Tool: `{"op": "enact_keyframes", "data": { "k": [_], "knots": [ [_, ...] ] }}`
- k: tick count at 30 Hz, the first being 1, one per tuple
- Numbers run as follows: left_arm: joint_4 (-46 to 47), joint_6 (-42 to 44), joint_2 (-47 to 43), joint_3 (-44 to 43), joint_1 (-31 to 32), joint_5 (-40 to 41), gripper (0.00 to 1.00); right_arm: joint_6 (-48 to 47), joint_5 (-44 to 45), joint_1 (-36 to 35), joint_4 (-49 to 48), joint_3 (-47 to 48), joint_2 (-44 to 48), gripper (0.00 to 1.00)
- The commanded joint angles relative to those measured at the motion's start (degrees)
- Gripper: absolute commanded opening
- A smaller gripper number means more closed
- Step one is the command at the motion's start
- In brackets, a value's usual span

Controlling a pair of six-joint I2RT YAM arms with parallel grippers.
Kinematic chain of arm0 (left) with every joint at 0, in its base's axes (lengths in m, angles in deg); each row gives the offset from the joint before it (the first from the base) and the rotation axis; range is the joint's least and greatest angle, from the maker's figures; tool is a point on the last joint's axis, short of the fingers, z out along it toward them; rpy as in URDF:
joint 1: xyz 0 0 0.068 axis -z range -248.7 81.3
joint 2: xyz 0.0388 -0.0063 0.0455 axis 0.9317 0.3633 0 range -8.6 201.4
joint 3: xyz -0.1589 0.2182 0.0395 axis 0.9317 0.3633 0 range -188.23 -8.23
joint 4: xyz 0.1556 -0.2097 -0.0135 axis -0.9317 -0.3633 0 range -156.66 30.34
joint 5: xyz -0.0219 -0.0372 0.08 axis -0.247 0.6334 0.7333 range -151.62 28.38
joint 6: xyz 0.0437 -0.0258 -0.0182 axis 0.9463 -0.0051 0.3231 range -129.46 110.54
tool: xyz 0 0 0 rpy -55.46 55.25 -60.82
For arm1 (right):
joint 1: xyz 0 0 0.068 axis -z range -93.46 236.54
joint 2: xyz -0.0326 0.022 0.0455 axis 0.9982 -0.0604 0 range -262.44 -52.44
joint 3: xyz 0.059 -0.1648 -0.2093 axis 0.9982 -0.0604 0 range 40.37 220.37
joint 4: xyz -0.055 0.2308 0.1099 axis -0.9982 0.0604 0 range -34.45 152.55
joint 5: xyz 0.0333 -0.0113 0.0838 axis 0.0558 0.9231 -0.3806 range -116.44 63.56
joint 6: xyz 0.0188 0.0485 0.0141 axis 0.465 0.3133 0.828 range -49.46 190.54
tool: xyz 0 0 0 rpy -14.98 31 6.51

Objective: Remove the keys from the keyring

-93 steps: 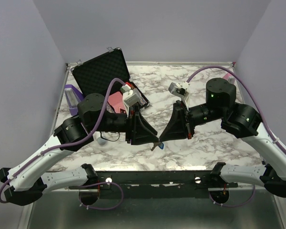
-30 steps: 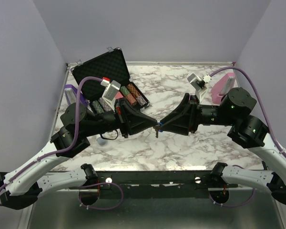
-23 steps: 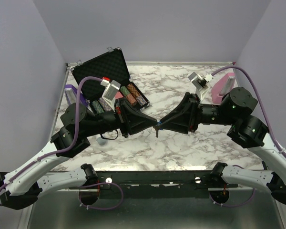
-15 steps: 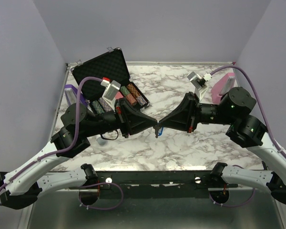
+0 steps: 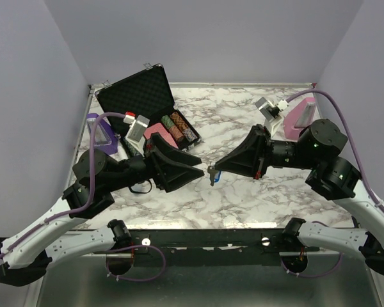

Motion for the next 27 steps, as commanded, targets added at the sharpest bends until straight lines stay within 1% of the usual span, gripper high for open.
{"op": "enact_keyframes", "data": {
  "k": [1, 4, 8, 13, 16, 21, 27],
  "knots": [
    [3.2, -1.6, -2.7, 4.4, 0.4, 1.7, 0.59, 0.2, 2.7, -0.4, -0.5, -1.0, 1.3, 0.01],
    [4.8, -1.8, -2.7, 5.1, 0.8, 1.2, 0.54, 0.4, 2.8, -0.4, -1.0, -1.1, 1.2, 0.01],
    [4.3, -1.1, -1.1, 3.6, 1.6, 0.8, 0.53, 0.4, 2.7, -0.4, -1.0, -0.9, 1.1, 0.01],
    [4.4, -0.6, 0.4, 2.5, 2.2, 0.6, 0.47, 0.5, 2.1, -0.5, -0.9, -0.9, 0.9, 0.01],
    [4.5, -0.4, 0.9, 2.1, 2.3, 0.8, 0.42, 0.4, 2.1, -0.4, -0.8, -1.0, 0.9, 0.01],
    [4.1, 0.0, 1.3, 1.5, 2.5, 0.8, 0.29, 0.3, 1.7, -0.4, -0.6, -1.0, 0.7, 0.01],
    [3.6, 0.7, 1.9, 0.2, 2.5, 1.0, 0.27, 0.2, 1.3, -0.4, -0.3, -1.1, 0.7, 0.01]
  ]
}}
